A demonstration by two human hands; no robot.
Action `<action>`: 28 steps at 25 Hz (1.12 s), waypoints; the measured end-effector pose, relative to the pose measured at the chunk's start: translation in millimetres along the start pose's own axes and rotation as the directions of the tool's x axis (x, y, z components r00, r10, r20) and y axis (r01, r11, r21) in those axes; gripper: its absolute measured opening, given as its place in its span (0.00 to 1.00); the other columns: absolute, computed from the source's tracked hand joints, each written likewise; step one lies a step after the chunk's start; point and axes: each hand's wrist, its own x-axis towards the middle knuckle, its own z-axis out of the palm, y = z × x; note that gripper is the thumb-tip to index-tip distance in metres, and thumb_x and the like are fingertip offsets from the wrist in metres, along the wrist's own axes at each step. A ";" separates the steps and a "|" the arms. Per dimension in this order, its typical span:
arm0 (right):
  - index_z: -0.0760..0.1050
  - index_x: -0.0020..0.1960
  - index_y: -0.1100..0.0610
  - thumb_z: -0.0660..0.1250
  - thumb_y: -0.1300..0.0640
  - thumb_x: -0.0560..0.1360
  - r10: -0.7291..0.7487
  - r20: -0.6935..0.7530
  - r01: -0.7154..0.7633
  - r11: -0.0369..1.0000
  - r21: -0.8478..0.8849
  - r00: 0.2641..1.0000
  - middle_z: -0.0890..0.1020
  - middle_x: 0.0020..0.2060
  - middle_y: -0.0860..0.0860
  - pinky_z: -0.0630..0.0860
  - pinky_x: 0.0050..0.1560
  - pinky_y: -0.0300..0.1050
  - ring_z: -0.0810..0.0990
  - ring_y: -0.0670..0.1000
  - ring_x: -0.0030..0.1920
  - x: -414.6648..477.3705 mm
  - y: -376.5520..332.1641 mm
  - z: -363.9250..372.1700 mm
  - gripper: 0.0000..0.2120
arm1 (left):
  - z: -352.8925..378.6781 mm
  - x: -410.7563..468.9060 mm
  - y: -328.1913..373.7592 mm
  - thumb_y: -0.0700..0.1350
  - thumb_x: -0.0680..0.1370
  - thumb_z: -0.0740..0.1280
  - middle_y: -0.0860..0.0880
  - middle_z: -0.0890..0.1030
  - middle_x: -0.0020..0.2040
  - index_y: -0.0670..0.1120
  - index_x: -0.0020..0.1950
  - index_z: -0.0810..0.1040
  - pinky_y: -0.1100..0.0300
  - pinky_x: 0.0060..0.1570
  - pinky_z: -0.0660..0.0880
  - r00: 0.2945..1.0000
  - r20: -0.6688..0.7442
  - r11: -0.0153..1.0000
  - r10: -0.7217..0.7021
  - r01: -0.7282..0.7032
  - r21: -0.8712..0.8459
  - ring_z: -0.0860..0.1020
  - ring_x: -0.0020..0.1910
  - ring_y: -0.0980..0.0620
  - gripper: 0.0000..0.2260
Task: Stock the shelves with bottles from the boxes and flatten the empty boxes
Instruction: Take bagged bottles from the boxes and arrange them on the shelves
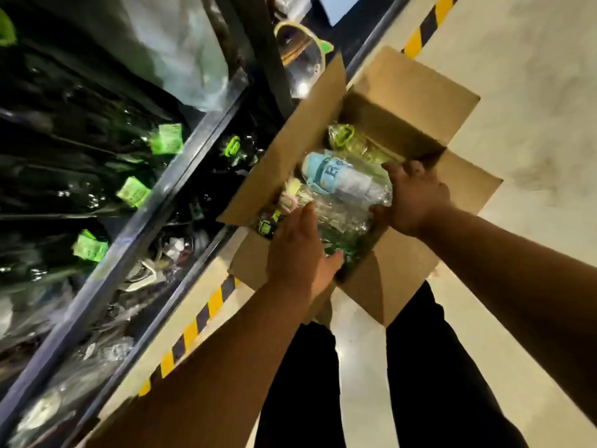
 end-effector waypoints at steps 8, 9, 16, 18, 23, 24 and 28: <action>0.46 0.79 0.54 0.71 0.37 0.70 -0.093 0.168 0.094 0.996 0.005 0.981 0.64 0.73 0.63 0.69 0.67 0.59 0.64 0.65 0.71 164.5 -4.3 122.2 0.50 | 100.3 100.5 -39.9 0.53 0.72 0.76 0.45 0.64 0.76 0.49 0.79 0.57 0.46 0.71 0.67 0.980 -0.061 0.947 -0.187 0.164 -0.276 0.64 0.74 0.45 0.41; 0.47 0.79 0.54 0.73 0.38 0.70 -0.097 0.149 0.092 0.995 0.040 0.984 0.70 0.68 0.62 0.73 0.61 0.55 0.70 0.64 0.66 166.7 -1.8 128.9 0.50 | 104.6 102.6 -44.3 0.53 0.72 0.76 0.46 0.64 0.76 0.49 0.79 0.58 0.46 0.71 0.67 0.979 -0.054 0.941 -0.198 0.174 -0.290 0.65 0.74 0.45 0.41; 0.58 0.75 0.50 0.80 0.41 0.63 -0.087 0.105 0.007 0.798 0.602 0.991 0.78 0.60 0.50 0.77 0.56 0.50 0.78 0.52 0.56 131.9 21.2 105.9 0.49 | 86.5 103.7 -25.3 0.59 0.76 0.70 0.50 0.71 0.72 0.53 0.75 0.65 0.53 0.61 0.72 0.931 0.103 0.703 -0.349 0.334 -0.628 0.72 0.68 0.49 0.30; 0.61 0.74 0.48 0.78 0.30 0.54 -0.113 0.138 -0.034 0.642 0.766 0.984 0.78 0.62 0.48 0.79 0.58 0.54 0.80 0.52 0.59 111.5 19.2 89.5 0.56 | 74.6 104.6 -10.5 0.70 0.71 0.66 0.52 0.76 0.67 0.54 0.72 0.68 0.52 0.60 0.73 0.917 0.176 0.532 -0.357 0.354 -0.769 0.76 0.63 0.51 0.34; 0.68 0.69 0.60 0.56 0.54 0.83 -0.414 0.147 -0.012 0.312 0.950 0.899 0.80 0.54 0.51 0.79 0.51 0.37 0.82 0.41 0.53 44.5 2.9 70.5 0.17 | 66.1 95.6 -3.7 0.63 0.59 0.81 0.42 0.80 0.64 0.46 0.69 0.74 0.39 0.64 0.74 0.927 0.260 0.063 -0.270 0.287 -0.956 0.79 0.63 0.40 0.43; 0.71 0.66 0.61 0.52 0.56 0.84 -0.406 0.141 -0.004 0.321 0.947 0.903 0.80 0.55 0.54 0.78 0.54 0.40 0.81 0.45 0.57 40.9 4.3 73.0 0.16 | 64.0 89.5 -6.7 0.55 0.62 0.82 0.41 0.80 0.63 0.45 0.69 0.74 0.39 0.63 0.74 0.918 0.263 0.044 -0.297 0.288 -0.957 0.79 0.63 0.39 0.39; 0.71 0.69 0.51 0.58 0.31 0.76 -0.225 0.234 0.030 0.780 0.625 0.946 0.75 0.64 0.57 0.76 0.58 0.52 0.76 0.56 0.60 66.0 14.2 89.8 0.31 | 78.4 62.3 -43.2 0.42 0.69 0.79 0.46 0.83 0.59 0.46 0.67 0.75 0.54 0.51 0.80 0.879 0.170 0.220 -0.446 0.292 -0.931 0.81 0.59 0.45 0.27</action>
